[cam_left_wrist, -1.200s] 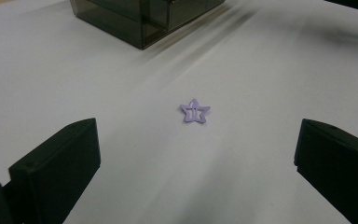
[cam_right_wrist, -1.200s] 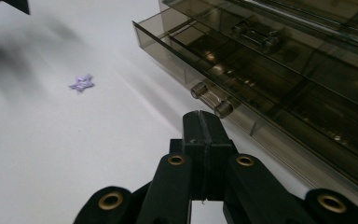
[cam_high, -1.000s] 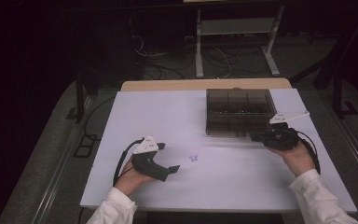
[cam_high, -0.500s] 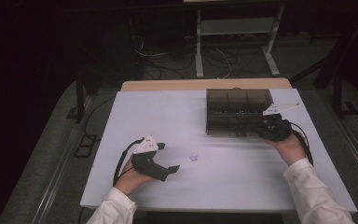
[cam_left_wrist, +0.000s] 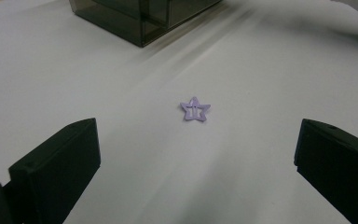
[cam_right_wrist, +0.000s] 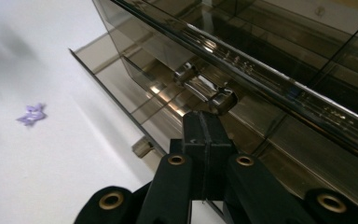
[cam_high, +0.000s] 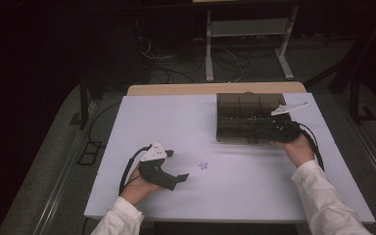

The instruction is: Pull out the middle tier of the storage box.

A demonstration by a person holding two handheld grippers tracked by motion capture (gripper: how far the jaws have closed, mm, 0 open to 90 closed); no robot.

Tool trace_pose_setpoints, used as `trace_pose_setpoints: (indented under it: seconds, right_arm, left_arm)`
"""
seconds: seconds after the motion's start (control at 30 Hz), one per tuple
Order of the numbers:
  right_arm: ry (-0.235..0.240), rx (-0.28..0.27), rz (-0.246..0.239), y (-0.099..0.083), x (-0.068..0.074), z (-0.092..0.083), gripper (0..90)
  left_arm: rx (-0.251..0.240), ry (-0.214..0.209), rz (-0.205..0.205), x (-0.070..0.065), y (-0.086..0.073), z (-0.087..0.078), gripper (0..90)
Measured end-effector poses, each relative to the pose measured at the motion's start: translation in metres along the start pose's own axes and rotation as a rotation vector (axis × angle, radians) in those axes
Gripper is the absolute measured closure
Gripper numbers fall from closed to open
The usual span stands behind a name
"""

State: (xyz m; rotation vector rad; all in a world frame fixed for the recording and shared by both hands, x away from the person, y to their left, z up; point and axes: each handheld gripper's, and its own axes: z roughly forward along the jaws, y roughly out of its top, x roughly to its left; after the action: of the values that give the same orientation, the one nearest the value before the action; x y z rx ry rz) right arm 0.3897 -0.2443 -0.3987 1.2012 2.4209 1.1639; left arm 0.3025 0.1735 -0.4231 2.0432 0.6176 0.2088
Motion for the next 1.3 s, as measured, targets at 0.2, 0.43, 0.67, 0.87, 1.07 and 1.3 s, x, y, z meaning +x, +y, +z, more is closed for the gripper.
trace_pose_setpoints:
  seconds: [0.2,0.43,0.67,0.87,1.07,1.3]
  right_arm:
    - [-0.005,0.023,0.005,-0.001,-0.003,0.006,89.4]
    - [-0.014,0.046,0.009,-0.002,-0.005,0.012,89.4]
    - [-0.022,0.061,0.01,-0.002,-0.006,0.015,89.4]
    - [-0.021,0.069,0.009,-0.002,-0.006,0.018,89.4]
    - [-0.022,0.071,0.008,-0.002,-0.006,0.018,89.4]
    - [-0.022,0.078,0.008,-0.002,-0.006,0.016,89.4]
  left_arm:
    - [-0.001,-0.003,0.0,0.0,0.0,0.0,0.0]
    - [0.002,-0.004,0.001,0.0,0.0,0.0,0.0]
    - [0.003,-0.004,0.001,0.0,0.0,0.0,0.0]
    - [0.003,-0.006,0.001,0.0,0.0,0.0,0.0]
    - [0.002,-0.007,0.002,0.0,0.0,0.0,0.0]
    - [-0.001,-0.008,0.001,0.0,0.0,0.0,0.0]
